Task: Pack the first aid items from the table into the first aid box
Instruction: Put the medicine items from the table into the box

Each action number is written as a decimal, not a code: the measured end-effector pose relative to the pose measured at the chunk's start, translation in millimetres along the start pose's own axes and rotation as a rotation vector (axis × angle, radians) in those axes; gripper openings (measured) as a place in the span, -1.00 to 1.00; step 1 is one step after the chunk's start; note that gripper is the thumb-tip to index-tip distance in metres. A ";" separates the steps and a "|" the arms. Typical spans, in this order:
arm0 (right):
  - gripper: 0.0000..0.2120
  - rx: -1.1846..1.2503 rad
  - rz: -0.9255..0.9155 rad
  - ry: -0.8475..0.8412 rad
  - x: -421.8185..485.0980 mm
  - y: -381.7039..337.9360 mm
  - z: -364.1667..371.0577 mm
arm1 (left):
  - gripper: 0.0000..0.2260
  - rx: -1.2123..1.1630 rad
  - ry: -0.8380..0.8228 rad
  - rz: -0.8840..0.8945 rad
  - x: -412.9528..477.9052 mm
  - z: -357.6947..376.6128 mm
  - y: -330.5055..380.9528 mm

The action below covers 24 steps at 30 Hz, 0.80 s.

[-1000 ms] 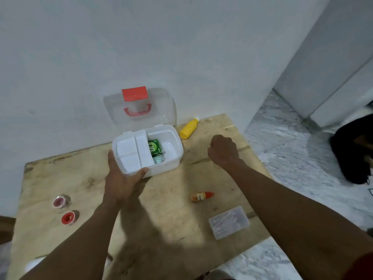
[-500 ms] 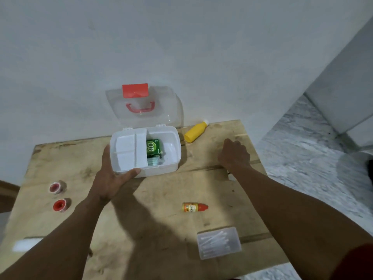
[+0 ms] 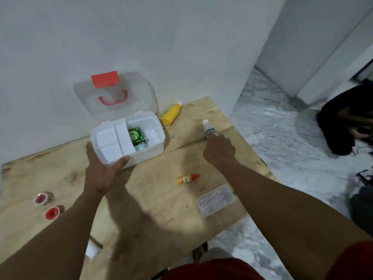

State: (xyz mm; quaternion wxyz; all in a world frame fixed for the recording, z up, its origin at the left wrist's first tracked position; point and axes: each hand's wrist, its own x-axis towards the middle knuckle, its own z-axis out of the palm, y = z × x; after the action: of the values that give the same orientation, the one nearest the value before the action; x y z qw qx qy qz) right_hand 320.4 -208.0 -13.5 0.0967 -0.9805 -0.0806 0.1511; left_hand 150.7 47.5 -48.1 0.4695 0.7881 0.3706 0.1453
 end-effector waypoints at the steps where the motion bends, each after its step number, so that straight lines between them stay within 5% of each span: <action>1: -0.66 -0.003 0.031 0.020 -14.2 2.2 6.0 | -0.11 0.008 -0.003 -0.003 0.9 -1.0 0.1; 12: -0.62 0.077 0.322 -0.048 -123.9 26.0 63.6 | -0.03 0.035 -0.055 -0.031 -11.5 -7.4 -2.7; 18: -0.63 0.108 0.219 -0.087 -139.6 28.8 67.2 | -0.03 0.023 -0.053 -0.034 -12.2 -3.7 -3.0; 24: -0.64 0.218 0.324 -0.024 -135.4 19.8 76.3 | -0.01 0.027 -0.046 -0.032 -9.8 -2.3 -8.9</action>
State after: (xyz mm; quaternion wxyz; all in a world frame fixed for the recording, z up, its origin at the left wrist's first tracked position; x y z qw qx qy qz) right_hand 171.8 -239.9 -51.1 0.1760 -0.9624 0.0937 0.1844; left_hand 138.7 44.4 -53.3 0.4696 0.7914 0.3743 0.1144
